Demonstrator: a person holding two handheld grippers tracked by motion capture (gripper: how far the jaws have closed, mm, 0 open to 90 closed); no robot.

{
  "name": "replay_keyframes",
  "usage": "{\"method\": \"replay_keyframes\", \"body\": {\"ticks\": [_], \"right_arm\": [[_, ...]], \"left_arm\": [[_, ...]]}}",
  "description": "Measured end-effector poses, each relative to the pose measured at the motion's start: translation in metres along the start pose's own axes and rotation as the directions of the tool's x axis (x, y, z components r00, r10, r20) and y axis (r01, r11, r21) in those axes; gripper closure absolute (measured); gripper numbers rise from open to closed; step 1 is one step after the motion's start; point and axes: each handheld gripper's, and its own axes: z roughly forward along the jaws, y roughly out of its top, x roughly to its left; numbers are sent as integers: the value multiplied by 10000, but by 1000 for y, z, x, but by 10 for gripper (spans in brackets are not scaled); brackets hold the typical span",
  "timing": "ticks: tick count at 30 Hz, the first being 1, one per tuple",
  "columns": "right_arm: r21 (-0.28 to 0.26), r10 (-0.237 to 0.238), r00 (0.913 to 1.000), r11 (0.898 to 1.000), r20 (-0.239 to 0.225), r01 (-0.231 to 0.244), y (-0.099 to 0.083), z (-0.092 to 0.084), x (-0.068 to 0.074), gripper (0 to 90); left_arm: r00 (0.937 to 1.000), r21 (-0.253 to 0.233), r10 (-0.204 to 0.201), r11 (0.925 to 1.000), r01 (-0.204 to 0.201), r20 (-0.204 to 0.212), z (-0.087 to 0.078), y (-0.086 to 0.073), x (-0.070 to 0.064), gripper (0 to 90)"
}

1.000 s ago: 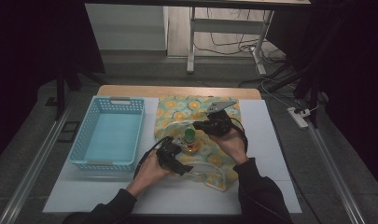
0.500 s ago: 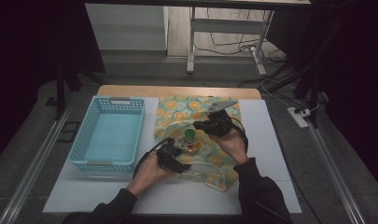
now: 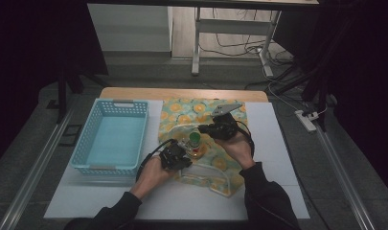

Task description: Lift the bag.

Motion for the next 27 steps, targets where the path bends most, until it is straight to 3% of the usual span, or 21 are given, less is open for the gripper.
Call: {"method": "replay_keyframes", "body": {"ticks": [2,6,11,18,27], "right_arm": [[28,22,10000,10000,-12,-22,0,0,-1,900],[40,58,10000,10000,-12,-58,0,-1,-1,900],[55,76,10000,10000,-12,-76,1,-1,-2,900],[22,19,9998,10000,-180,-18,6,-3,4,900],[-56,69,9998,10000,-183,-70,11,-8,3,900]], "left_arm": [[9999,18,-117,9999,117,-50,0,1,-1,895],[9993,89,125,9999,-122,-351,-1,2,-5,898],[9994,-358,93,9993,-104,-328,-11,3,-5,899],[10000,-749,72,9972,-70,20,-21,7,-4,899],[9979,-1353,-232,9903,313,611,-40,16,1,900]]}}
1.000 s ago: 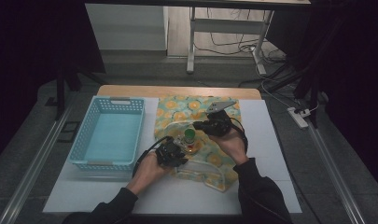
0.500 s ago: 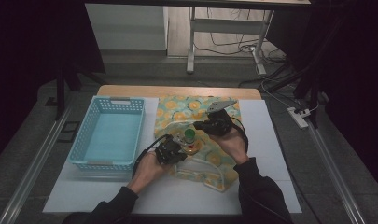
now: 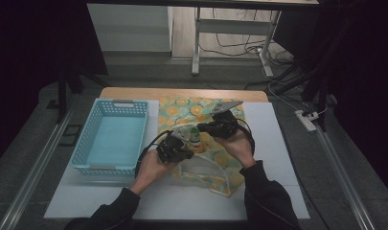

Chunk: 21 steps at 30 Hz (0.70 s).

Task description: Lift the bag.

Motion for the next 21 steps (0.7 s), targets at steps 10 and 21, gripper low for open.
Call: {"method": "replay_keyframes", "body": {"ticks": [10,21], "right_arm": [[-55,-115,9999,9999,45,116,10,-8,2,900],[102,-66,10000,9999,-64,67,17,-16,-1,900]], "left_arm": [[9992,-111,19,9999,-15,388,-19,15,3,900],[9976,-131,-20,9999,29,694,-44,34,9,900]]}}
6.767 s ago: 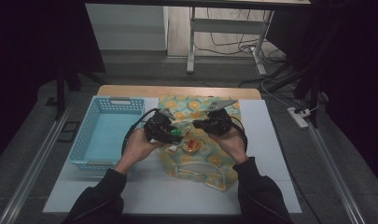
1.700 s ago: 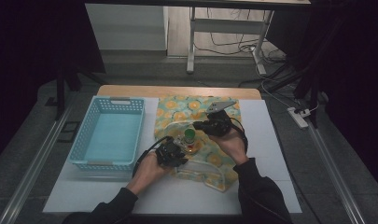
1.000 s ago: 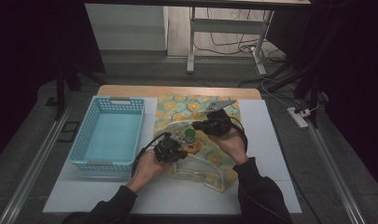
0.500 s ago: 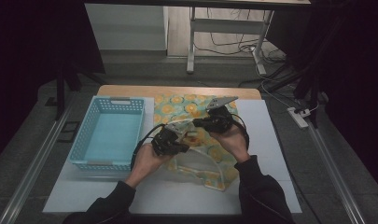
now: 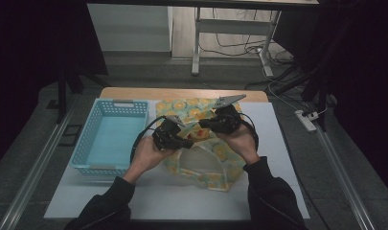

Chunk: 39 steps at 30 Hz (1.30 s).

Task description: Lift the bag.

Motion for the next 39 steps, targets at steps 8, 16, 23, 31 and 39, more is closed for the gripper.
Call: {"method": "replay_keyframes", "body": {"ticks": [8,16,23,31,39], "right_arm": [[-9,14,10000,10000,-24,-14,9,-10,-1,900],[-39,-13,10000,10000,-67,13,20,-17,1,900],[-106,-21,9999,9999,-102,20,27,-22,0,900],[-220,-62,9999,9997,-115,59,35,-27,3,900],[-345,1,9998,9994,-204,-8,48,-31,6,900]], "left_arm": [[9997,-51,113,9999,-112,193,-22,15,2,900],[9994,-339,76,9994,-65,341,-45,30,6,900],[9995,-784,58,9969,-34,302,-61,39,10,900],[9996,-1233,187,9922,-159,214,-80,51,13,900],[9996,-1638,196,9864,-164,180,-97,64,16,900]]}}
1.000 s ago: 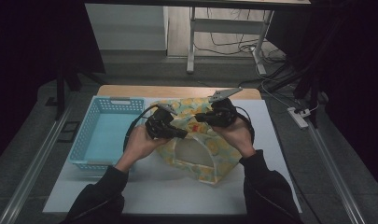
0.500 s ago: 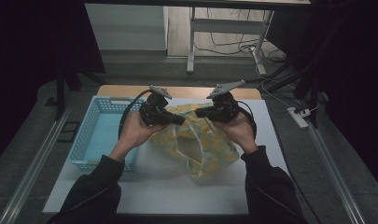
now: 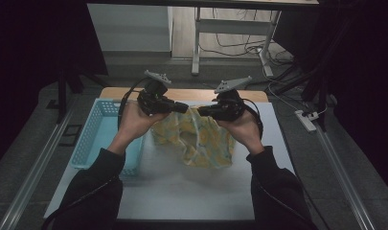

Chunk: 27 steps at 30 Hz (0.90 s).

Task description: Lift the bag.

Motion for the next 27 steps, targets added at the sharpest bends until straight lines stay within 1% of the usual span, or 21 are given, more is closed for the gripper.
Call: {"method": "replay_keyframes", "body": {"ticks": [7,14,23,27], "right_arm": [[-51,-14,10000,10000,40,14,13,-6,2,900],[-153,-115,9998,9998,131,117,25,-15,3,900],[-301,-186,9993,9994,320,196,38,-26,2,900],[-393,-265,9986,9988,457,283,45,-33,2,900]], "left_arm": [[9998,-219,96,9997,-100,-151,-13,16,2,900],[9988,-396,108,9991,-128,-487,-23,32,2,900],[9984,-889,19,9960,-70,-574,-35,51,4,900],[9974,-1010,82,9948,-154,-714,-40,61,2,900]]}}
